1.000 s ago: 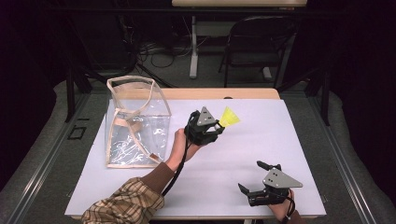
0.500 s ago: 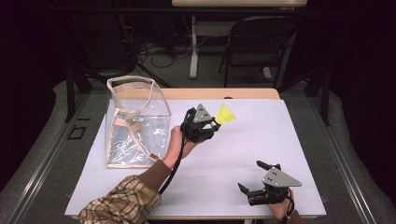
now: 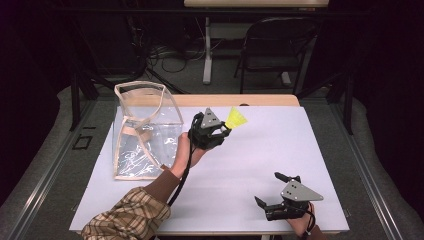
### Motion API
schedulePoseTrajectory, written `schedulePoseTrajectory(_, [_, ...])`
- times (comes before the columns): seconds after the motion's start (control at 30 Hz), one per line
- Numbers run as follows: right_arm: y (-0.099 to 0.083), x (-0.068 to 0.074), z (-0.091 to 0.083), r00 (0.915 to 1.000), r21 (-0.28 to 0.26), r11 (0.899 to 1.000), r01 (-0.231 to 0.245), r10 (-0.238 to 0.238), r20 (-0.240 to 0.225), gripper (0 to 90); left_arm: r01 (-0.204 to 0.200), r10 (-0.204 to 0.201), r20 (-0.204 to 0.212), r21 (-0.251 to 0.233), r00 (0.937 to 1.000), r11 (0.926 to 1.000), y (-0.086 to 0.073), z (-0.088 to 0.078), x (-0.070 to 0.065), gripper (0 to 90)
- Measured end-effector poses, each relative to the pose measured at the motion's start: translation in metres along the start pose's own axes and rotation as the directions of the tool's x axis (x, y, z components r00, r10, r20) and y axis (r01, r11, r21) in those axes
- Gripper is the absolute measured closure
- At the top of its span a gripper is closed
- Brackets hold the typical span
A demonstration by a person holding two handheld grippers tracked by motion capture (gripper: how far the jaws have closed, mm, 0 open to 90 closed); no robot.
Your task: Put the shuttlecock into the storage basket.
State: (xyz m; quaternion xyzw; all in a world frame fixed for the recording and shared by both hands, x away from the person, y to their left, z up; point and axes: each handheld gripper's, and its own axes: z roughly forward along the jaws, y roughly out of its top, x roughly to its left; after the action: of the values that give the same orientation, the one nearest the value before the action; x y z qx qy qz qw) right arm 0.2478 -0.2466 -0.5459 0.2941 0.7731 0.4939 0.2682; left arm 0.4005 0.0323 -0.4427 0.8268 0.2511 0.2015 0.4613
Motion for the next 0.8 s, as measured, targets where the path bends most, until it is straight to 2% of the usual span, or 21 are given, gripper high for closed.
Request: schedulePoseTrajectory(0.8, [0.000, 0.000, 0.000, 1.0000, 0.001, 1.000, 0.002, -0.002, 0.001, 0.0, 0.023, -0.024, -0.053, -0.022, 0.9983, 0.9995, -0.001, -0.014, 0.019, 64.6])
